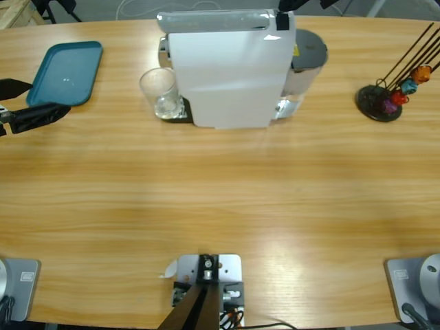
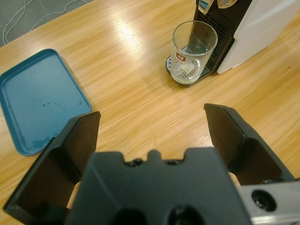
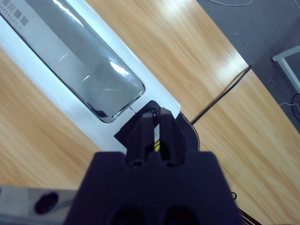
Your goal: Pour coffee
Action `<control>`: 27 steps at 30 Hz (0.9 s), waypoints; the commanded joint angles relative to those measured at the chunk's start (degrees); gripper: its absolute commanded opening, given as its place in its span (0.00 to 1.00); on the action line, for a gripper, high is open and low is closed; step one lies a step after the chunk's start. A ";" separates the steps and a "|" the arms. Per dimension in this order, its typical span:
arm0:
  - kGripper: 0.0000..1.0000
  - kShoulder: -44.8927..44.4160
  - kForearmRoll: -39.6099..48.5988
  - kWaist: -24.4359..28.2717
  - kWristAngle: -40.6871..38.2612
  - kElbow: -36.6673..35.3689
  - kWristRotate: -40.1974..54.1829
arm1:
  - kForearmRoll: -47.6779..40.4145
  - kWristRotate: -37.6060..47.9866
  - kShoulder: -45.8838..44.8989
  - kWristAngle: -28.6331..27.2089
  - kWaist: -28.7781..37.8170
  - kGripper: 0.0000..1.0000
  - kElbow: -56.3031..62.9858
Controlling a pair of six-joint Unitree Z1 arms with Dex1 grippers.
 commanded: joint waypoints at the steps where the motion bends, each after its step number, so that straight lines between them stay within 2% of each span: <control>1: 0.96 1.68 0.58 0.26 0.87 1.16 -0.47 | 0.71 -0.73 3.48 -0.80 0.51 0.00 -1.05; 27: 0.96 1.68 0.65 0.26 0.95 1.21 -0.47 | -0.62 0.24 -0.19 0.05 0.51 0.00 4.47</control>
